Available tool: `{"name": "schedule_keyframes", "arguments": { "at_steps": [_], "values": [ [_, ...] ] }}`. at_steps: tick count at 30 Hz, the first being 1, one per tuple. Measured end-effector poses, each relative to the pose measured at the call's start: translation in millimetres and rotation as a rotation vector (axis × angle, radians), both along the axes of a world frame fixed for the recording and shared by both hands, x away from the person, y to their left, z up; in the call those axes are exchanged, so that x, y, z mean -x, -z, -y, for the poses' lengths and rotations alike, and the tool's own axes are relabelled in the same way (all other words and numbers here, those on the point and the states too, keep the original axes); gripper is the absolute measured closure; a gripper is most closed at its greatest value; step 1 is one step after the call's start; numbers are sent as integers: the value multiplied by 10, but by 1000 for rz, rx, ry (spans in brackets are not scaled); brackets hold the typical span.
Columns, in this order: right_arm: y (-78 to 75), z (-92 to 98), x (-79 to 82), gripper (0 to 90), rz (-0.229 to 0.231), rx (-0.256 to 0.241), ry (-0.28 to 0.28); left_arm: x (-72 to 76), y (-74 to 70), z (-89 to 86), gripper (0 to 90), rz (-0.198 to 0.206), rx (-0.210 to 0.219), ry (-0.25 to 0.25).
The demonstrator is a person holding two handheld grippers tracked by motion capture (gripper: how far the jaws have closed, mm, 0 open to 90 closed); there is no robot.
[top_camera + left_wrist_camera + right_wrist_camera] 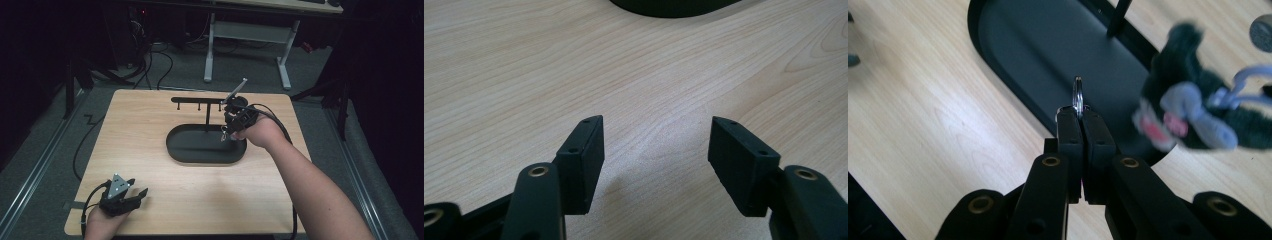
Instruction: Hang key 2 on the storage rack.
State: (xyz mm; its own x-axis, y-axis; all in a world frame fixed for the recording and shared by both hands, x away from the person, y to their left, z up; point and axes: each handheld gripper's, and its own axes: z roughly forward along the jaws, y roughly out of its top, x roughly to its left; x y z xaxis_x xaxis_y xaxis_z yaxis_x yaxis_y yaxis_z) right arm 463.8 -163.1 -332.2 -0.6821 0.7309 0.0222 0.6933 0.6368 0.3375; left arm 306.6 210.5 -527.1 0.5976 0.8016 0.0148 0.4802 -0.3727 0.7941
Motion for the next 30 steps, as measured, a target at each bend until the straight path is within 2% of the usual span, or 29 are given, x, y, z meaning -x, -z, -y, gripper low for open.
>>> {"name": "schedule_keyframes", "arguments": {
  "at_steps": [5,10,14,25,30],
  "values": [
    [-78,-38,-117,895,-2,-9,27,6,3,16,401,2,-7,5],
    [-126,-59,-242,895,11,-7,24,3,6,17,401,2,-8,7],
    [-155,-98,-326,895,7,-16,43,0,2,6,401,1,-2,4],
    [-144,-106,-533,895,14,2,66,-2,10,6,401,1,-7,7],
    [-138,-76,-612,894,11,-15,92,-1,14,14,401,-5,-9,13]
  ]
}}
